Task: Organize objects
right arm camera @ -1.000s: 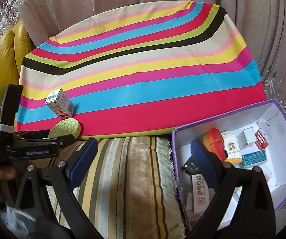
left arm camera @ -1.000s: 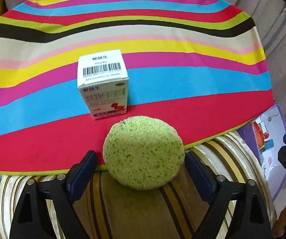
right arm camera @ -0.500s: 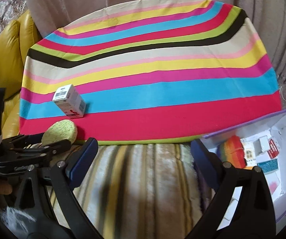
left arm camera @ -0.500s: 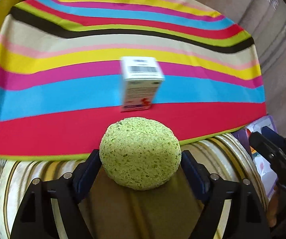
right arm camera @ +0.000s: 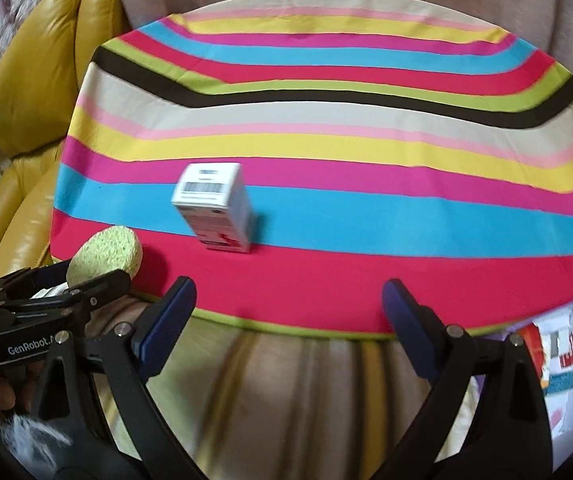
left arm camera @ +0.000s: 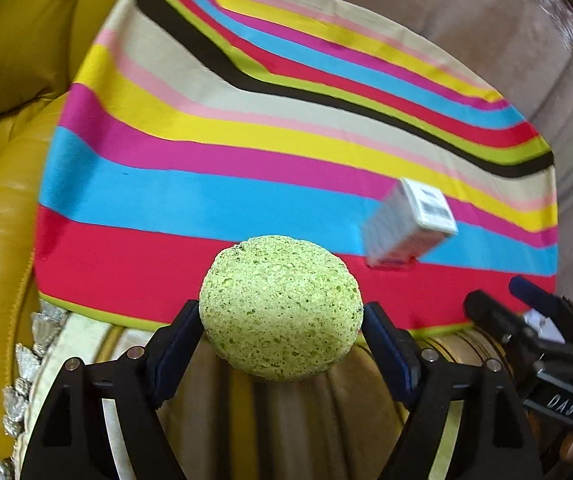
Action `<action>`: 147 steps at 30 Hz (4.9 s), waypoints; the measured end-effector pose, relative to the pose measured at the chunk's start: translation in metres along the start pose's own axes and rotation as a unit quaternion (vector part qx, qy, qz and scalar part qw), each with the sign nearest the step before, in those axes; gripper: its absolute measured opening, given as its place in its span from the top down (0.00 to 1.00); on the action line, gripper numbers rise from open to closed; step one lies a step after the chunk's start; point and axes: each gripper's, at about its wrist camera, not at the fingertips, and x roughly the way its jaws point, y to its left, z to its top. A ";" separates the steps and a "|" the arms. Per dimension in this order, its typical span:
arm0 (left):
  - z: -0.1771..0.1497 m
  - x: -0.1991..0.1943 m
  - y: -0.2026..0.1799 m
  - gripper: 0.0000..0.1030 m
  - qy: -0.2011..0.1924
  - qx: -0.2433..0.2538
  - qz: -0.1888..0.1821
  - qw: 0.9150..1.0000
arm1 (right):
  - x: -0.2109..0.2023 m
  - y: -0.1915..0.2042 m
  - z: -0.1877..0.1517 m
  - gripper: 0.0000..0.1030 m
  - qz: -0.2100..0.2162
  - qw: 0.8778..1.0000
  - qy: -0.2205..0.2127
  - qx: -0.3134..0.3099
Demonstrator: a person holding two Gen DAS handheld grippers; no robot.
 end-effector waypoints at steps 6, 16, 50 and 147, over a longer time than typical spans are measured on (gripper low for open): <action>0.007 0.007 0.024 0.22 -0.012 -0.042 0.003 0.999 | 0.025 0.029 0.014 0.07 -0.006 0.999 0.010 -0.031; 0.010 0.014 0.040 0.22 -0.020 -0.077 -0.005 0.997 | 0.056 0.040 0.033 0.16 -0.028 0.999 0.020 -0.030; 0.016 0.003 -0.036 0.22 -0.049 0.039 -0.023 0.998 | 0.022 -0.021 0.008 0.57 -0.048 0.998 0.019 0.048; -0.118 -0.005 -0.342 0.00 0.068 0.317 -0.263 0.909 | -0.172 -0.261 -0.188 0.25 -0.264 0.904 0.000 0.336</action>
